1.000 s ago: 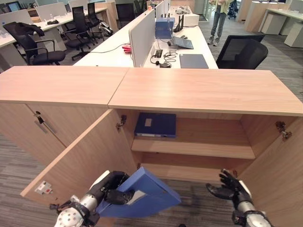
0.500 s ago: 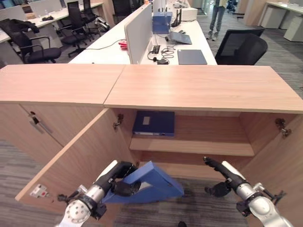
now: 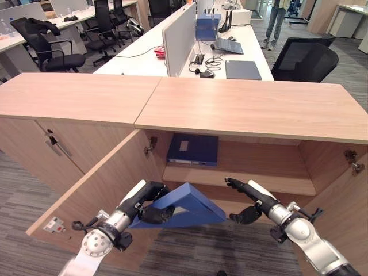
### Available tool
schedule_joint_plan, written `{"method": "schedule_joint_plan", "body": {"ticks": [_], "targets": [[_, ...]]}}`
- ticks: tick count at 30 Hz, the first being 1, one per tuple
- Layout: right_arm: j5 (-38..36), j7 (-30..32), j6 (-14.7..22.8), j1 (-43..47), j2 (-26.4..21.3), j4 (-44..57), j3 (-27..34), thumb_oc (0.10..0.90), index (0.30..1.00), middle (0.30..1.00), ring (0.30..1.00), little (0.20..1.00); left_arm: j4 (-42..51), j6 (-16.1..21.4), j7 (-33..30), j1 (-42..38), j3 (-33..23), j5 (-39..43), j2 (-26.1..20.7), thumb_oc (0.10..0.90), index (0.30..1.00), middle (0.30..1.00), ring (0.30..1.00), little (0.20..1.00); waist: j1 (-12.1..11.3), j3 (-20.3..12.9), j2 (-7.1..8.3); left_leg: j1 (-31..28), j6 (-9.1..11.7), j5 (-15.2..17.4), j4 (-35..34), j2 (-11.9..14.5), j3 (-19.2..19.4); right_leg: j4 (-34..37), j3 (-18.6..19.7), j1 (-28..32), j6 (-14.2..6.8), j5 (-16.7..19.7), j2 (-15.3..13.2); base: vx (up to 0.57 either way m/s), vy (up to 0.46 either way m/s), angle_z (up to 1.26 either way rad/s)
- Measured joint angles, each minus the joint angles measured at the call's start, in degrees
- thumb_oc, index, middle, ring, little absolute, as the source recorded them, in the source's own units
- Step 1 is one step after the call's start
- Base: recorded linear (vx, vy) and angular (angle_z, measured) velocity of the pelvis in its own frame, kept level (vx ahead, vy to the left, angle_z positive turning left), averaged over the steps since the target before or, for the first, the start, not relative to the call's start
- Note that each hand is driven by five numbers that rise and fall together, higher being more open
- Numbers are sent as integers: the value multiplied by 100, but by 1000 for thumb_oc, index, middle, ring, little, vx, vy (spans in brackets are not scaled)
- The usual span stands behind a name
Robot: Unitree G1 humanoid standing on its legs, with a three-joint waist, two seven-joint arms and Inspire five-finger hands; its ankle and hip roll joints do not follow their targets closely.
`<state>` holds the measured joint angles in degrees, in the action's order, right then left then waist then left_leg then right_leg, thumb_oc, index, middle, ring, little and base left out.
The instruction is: Put the empty folder in the office cabinet
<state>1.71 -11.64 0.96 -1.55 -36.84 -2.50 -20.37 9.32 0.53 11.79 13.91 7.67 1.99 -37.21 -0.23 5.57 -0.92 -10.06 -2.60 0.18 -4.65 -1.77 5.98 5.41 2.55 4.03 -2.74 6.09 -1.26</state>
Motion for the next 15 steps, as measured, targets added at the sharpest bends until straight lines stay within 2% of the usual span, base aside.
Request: {"method": "schedule_joint_plan", "body": {"ticks": [15], "targets": [[-422,-137,-33,158,332,-1,-413,800,900,900,900,900,62,31,5,-349,316,2,-3,400,300,300,300,300,-14,45,43,-6,0,1,0,-8,-11,0,-17,16,8,-15,-11,-1,0,1]]}}
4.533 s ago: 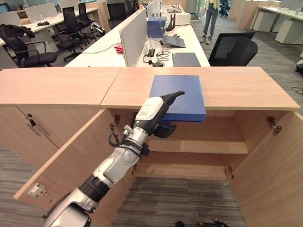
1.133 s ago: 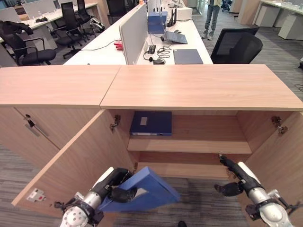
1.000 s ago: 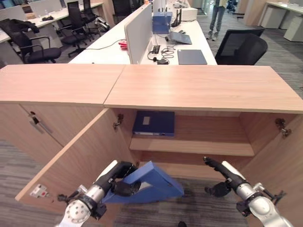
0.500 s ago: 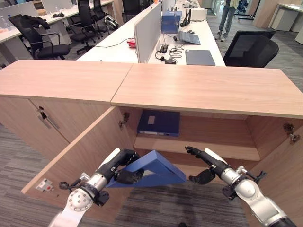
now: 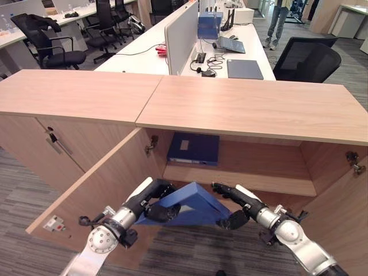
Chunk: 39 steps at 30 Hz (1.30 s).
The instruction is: Put the empty folder in the office cabinet
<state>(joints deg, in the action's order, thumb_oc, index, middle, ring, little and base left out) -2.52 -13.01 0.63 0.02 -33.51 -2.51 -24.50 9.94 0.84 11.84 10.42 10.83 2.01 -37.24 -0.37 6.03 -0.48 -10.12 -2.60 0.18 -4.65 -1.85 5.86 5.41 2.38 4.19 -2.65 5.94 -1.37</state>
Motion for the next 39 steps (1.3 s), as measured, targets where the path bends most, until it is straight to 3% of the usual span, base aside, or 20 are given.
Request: {"method": "schedule_joint_plan", "body": {"ticks": [15,16,17,19,23,27,39], "targets": [[-276,175,-22,494,286,-515,-228,800,900,900,900,900,306,-60,-26,-323,478,724,-117,400,300,300,300,300,6,4,0,-7,0,-1,1,-9,-29,0,-26,26,10,8,-8,0,0,0],[-360,187,-17,496,409,-664,-300,756,834,834,834,834,285,-137,-31,-337,529,892,-129,400,300,300,300,300,10,4,-1,-9,0,-1,2,-9,-31,0,-29,23,9,8,-10,0,0,0],[-443,211,-18,496,423,-727,-344,756,834,834,834,834,261,-184,-30,-343,558,942,-163,400,300,300,300,300,10,4,-1,-10,0,-1,2,-10,-32,0,-30,20,9,7,-10,0,0,0],[-523,268,0,492,534,-911,-416,400,300,300,300,300,115,-254,-37,-349,673,1225,-247,400,300,300,300,300,14,3,-2,-14,0,-1,2,-11,-31,0,-31,19,9,8,-13,0,0,0],[-771,371,88,508,857,-1551,-502,400,300,300,300,300,-269,-450,-80,-488,933,1585,-309,400,300,300,300,300,6,1,1,-21,0,-3,2,-14,-29,0,-35,27,9,7,-18,0,0,0],[-835,347,81,448,841,-1632,-712,400,300,300,300,300,-272,-478,-43,-487,1076,1715,-536,400,300,300,300,300,10,1,1,-21,0,-3,2,-16,-29,0,-36,32,9,8,-23,0,0,0],[-745,327,156,452,794,-1623,-707,400,300,300,300,300,-283,-478,-43,-498,1099,1958,-639,400,300,300,300,300,13,-1,5,-50,-2,-4,0,-18,-33,0,-43,59,7,6,-23,9,0,0]]}}
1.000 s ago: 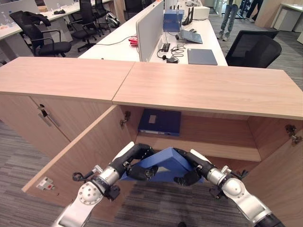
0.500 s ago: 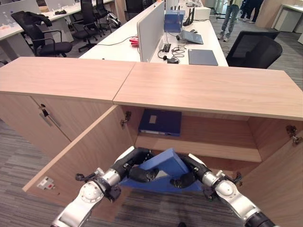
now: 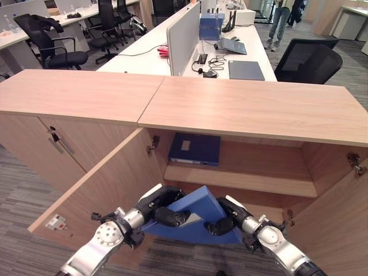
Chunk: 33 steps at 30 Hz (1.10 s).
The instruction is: Put the empty folder in the office cabinet
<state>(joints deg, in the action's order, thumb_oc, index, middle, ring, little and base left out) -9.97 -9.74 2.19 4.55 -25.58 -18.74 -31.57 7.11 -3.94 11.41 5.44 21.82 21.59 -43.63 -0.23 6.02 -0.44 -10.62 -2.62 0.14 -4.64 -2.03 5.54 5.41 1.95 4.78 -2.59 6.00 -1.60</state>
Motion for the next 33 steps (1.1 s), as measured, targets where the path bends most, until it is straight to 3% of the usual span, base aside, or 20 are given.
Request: {"method": "schedule_joint_plan", "body": {"ticks": [1,2,6,13,14,16,17,21,26,29,33], "targets": [[51,-3,1,0,-13,0,7,400,300,300,300,300,-6,0,0,5,1,3,6,409,314,314,314,314,-1,0,0,-21,0,0,0,0,-1,0,-1,27,0,0,0,0,0,0],[80,-17,1,-1,-14,0,31,400,300,300,300,300,-9,0,0,14,0,17,16,800,900,900,900,900,0,0,0,-42,1,1,0,0,-1,0,-1,42,-2,-2,-1,0,0,0],[324,-97,-27,-71,-84,-6,75,400,300,300,300,300,-121,7,27,239,-58,73,248,800,900,900,900,900,-9,-1,12,-43,2,2,-1,-8,0,-1,-2,44,-36,-26,-8,0,0,0],[966,-221,-371,-812,-120,-372,305,400,300,300,300,300,-222,181,35,908,-764,278,1350,800,900,900,900,900,-21,-9,22,-38,1,8,-19,-14,-80,1,-79,67,-42,-63,-23,14,-6,6],[1234,-195,-420,-1208,-222,-695,791,400,300,300,300,300,-516,193,-96,1115,-1620,-4,1728,800,900,900,900,900,2,-11,4,-36,-1,8,-21,-9,-107,1,-89,72,-45,-67,-15,0,0,0],[1233,-89,-510,-1499,-353,-704,1271,400,300,300,300,300,-840,206,-362,1238,-2128,-205,1856,800,900,900,900,900,15,0,34,-36,11,20,-22,6,-106,-1,-88,64,-32,-83,-2,0,0,0],[1200,-64,-516,-1701,-282,-721,1853,400,300,300,300,300,-1161,303,-531,1212,-2587,-435,2252,800,900,900,900,900,11,-16,8,-34,25,42,-22,6,-109,0,-91,63,-21,-92,-4,0,0,0],[959,361,-709,-1807,-239,-900,2324,400,300,300,300,300,-1703,206,-1309,1269,-2825,-625,2494,800,900,900,900,900,3,-13,49,-10,11,34,-21,9,-114,0,-90,35,-16,-89,5,0,0,0],[135,735,-740,-1864,107,-902,2616,400,300,300,300,300,-1996,73,-1588,1372,-2797,-677,2702,800,900,900,900,900,14,-34,102,-2,7,33,-4,10,-110,0,-87,29,-13,-87,6,0,0,0],[-1439,1040,-712,-1871,874,-982,3124,400,300,300,300,300,-2323,-102,-1669,1365,-2781,-668,2736,800,900,900,900,900,20,-62,89,1,0,26,-2,7,-102,0,-84,28,-11,-84,2,0,0,0],[-3280,1473,-486,-1487,1213,-1359,3423,400,300,300,300,300,-2651,-259,-1754,1422,-2688,-432,2877,800,900,900,900,900,9,-95,46,78,-13,20,-21,-13,-84,0,-76,-46,-26,-76,-20,0,0,0]]}}
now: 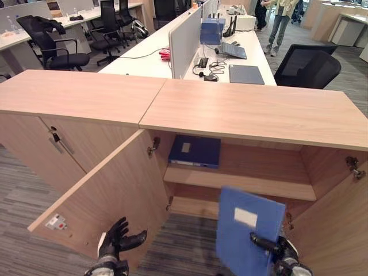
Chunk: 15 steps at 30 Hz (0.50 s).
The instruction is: Put the empty folder in the office cabinet
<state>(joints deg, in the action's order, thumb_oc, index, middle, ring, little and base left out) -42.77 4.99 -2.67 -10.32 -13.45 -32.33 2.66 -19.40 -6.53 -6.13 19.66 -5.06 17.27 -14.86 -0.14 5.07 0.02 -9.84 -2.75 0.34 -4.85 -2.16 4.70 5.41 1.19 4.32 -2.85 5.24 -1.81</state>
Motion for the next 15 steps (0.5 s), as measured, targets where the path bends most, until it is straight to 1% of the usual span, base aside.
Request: {"method": "schedule_joint_plan", "body": {"ticks": [2,3,4,5,6,7,9,11,12,13,14,15], "targets": [[-680,179,62,248,129,-18,127,400,300,300,300,300,-186,-50,-8,77,166,186,12,800,900,900,900,900,-6,-10,-26,3,-2,-1,-1,1,3,0,6,-7,1,-1,2,0,0,0],[-751,194,84,273,146,-18,134,400,300,300,300,300,-206,-60,-9,83,186,221,12,800,900,900,900,900,-6,-11,-31,6,-2,-1,-1,1,5,0,7,-10,1,-1,2,-18,8,-3],[-1279,346,319,531,246,4,147,400,300,300,300,300,-295,-130,-62,150,407,690,28,800,900,900,900,900,0,-45,-76,99,-1,-5,-1,1,17,0,10,-108,-8,11,1,-32,11,-1],[-1393,365,411,608,255,7,150,400,300,300,300,300,-299,-165,-69,152,488,802,29,800,900,900,900,900,-4,-42,-91,125,-4,-16,3,-1,25,0,13,-134,-13,25,-1,-45,13,0],[-1673,480,515,862,260,8,141,400,300,300,300,300,-347,-188,-75,178,611,1180,65,800,900,900,900,900,-29,-45,-135,197,-12,-57,20,-8,30,0,12,-200,3,57,-7,-51,14,0],[-1718,510,527,904,261,8,142,400,300,300,300,300,-361,-194,-82,176,633,1238,66,800,900,900,900,900,-23,-45,-139,205,-11,-58,20,-8,33,0,15,-209,7,64,-7,-66,4,-1],[-2198,730,834,1454,304,12,139,400,300,300,300,300,-576,-240,-183,145,985,2062,59,800,900,900,900,900,-28,-36,-277,408,-23,-100,21,-21,67,1,48,-415,26,127,-19,-113,9,-6],[-2443,828,1026,1808,302,2,143,400,300,300,300,300,-660,-239,-243,112,1274,2460,16,800,900,900,900,900,-17,-24,-359,622,-35,-149,21,-42,91,0,77,-629,-11,166,-39,-65,2,-7],[-2579,873,1159,2039,295,-2,165,400,300,300,300,300,-712,-289,-246,45,1424,2640,21,800,900,900,900,900,-26,27,-441,763,-49,-196,21,-54,102,0,79,-756,-30,205,-57,-73,-4,-3],[-2698,958,1249,2206,290,-5,166,400,300,300,300,300,-718,-338,-233,52,1467,2796,38,800,900,900,900,900,-35,103,-517,825,-49,-213,22,-59,107,1,82,-823,-30,224,-59,-74,-3,-1],[-2751,991,1284,2278,274,-16,164,400,300,300,300,300,-718,-338,-247,49,1510,2877,32,800,900,900,900,900,-35,121,-545,872,-47,-216,22,-61,106,1,86,-875,-38,224,-58,-61,-15,1],[-2826,1026,1326,2366,251,-20,165,400,300,300,300,300,-719,-341,-278,50,1524,2979,36,800,900,900,900,900,-39,164,-606,940,-43,-232,21,-66,98,0,84,-939,-32,233,-59,-43,-18,2]]}}
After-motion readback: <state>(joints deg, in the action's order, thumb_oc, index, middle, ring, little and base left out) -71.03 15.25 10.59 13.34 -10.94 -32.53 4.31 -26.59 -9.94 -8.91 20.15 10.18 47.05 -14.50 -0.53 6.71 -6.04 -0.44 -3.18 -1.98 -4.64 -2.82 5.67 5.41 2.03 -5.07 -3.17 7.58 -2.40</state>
